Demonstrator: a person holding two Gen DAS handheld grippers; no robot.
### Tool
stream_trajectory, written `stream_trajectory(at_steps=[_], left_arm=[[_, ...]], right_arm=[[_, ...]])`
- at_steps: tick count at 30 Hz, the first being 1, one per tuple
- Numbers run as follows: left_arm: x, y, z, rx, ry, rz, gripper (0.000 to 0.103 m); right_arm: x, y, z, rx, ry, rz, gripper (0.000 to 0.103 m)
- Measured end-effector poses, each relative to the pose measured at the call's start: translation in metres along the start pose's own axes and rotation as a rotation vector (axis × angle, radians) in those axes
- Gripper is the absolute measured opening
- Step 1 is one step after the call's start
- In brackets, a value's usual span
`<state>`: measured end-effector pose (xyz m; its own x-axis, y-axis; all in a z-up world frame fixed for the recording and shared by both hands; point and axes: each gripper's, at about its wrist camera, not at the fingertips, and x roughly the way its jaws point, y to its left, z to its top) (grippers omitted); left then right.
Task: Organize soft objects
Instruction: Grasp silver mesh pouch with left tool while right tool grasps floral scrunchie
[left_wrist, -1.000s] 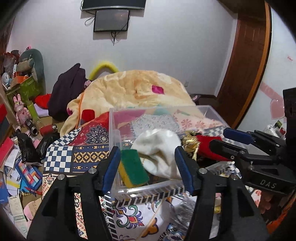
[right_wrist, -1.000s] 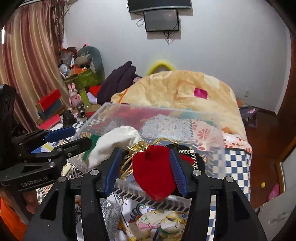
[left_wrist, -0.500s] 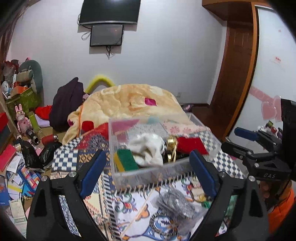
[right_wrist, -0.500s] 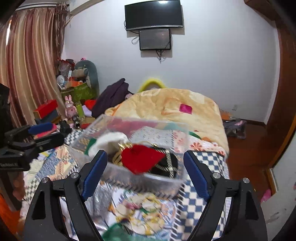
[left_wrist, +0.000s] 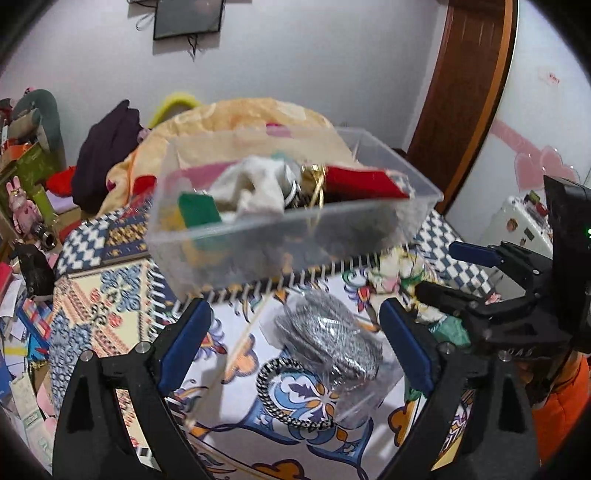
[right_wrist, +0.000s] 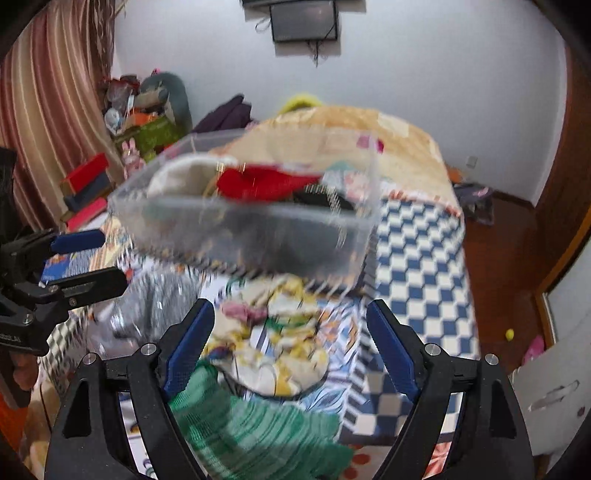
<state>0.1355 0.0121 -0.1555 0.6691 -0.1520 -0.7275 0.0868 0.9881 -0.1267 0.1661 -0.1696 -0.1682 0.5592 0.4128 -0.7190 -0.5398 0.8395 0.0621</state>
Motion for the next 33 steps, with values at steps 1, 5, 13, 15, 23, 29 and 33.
stream_trajectory(at_steps=[1,5,13,15,23,29,33], left_arm=[[0.003,-0.001,-0.002,0.001,0.008,-0.003,0.093],[0.015,-0.003,-0.007,-0.003,0.037,-0.022,0.092],[0.033,-0.007,-0.008,-0.003,0.077,-0.081,0.058],[0.033,-0.009,-0.008,0.002,0.073,-0.085,0.051],[0.019,-0.012,-0.006,0.018,0.049,-0.083,0.026],[-0.006,-0.004,0.003,0.000,-0.003,-0.099,0.012],[-0.022,-0.002,0.009,0.006,-0.045,-0.107,0.012]], right_arm=[[0.003,0.001,-0.001,-0.002,0.013,0.004,0.083],[0.012,0.002,-0.006,-0.010,0.046,0.010,0.082],[0.018,0.001,-0.004,-0.017,0.069,0.020,0.056],[0.016,0.001,-0.004,-0.019,0.068,0.023,0.042],[0.010,0.003,-0.005,-0.034,0.042,0.025,0.019],[-0.015,0.003,-0.005,-0.033,-0.021,0.018,0.018],[-0.033,0.004,-0.006,-0.040,-0.067,0.012,0.018]])
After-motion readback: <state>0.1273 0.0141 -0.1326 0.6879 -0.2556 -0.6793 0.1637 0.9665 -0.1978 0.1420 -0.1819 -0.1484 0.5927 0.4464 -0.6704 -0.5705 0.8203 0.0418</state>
